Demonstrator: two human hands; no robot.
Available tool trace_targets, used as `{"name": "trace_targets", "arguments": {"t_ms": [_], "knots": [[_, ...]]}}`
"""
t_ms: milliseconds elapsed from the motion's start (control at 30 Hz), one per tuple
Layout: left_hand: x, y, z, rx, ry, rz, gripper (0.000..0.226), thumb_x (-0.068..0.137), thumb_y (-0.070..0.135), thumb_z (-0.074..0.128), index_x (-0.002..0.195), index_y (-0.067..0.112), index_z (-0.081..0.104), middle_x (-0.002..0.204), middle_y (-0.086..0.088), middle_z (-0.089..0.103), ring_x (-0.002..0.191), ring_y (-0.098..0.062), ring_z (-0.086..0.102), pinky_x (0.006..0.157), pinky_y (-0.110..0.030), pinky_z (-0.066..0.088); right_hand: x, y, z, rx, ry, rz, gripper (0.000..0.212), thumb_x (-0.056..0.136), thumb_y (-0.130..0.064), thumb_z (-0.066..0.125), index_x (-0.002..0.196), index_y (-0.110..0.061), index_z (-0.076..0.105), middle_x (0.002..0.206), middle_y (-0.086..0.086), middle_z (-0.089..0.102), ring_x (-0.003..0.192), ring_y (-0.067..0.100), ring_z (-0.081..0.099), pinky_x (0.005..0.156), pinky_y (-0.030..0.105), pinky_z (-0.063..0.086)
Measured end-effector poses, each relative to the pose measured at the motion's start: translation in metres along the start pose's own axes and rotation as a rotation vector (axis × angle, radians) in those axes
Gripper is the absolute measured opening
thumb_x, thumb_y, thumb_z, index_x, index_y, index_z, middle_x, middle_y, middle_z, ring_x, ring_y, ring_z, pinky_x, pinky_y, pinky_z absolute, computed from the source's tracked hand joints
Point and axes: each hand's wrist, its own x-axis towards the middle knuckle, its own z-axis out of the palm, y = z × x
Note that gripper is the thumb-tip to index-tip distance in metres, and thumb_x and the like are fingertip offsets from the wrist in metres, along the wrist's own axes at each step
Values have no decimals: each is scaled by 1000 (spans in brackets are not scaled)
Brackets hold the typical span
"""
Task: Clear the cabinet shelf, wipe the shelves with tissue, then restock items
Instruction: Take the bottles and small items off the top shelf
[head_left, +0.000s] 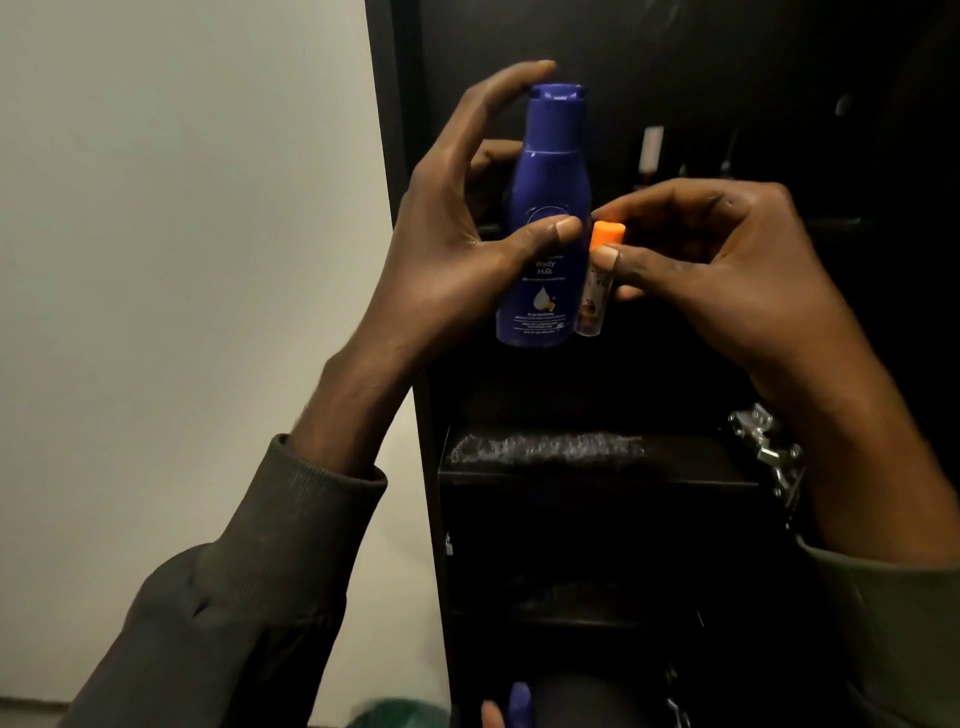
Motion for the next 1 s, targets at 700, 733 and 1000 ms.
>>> {"name": "trace_targets", "arguments": {"t_ms": [700,733,1000], "knots": [[-251,-87,80,-137,-221,-609,75,78,-5,75,142,18,45,142,12,51,128,-7,54,104,-35,51,-174,165,121,43,-195,566,22,79,-8,74,90,-26,71,83,-5,72,75,7,67,71,24,56],[-263,-93,83,-130,-236,-635,80,77,-7,74,146,20,43,146,15,48,133,-4,50,108,-30,47,-184,174,128,42,-205,578,22,79,-7,73,89,-26,71,82,-5,72,74,8,67,71,25,56],[-383,-127,122,29,-380,-788,57,77,8,78,128,22,57,122,6,61,107,-2,56,93,-20,49,-273,239,176,19,-336,702,23,77,1,70,85,-20,68,78,-5,69,69,5,63,66,20,54]]}}
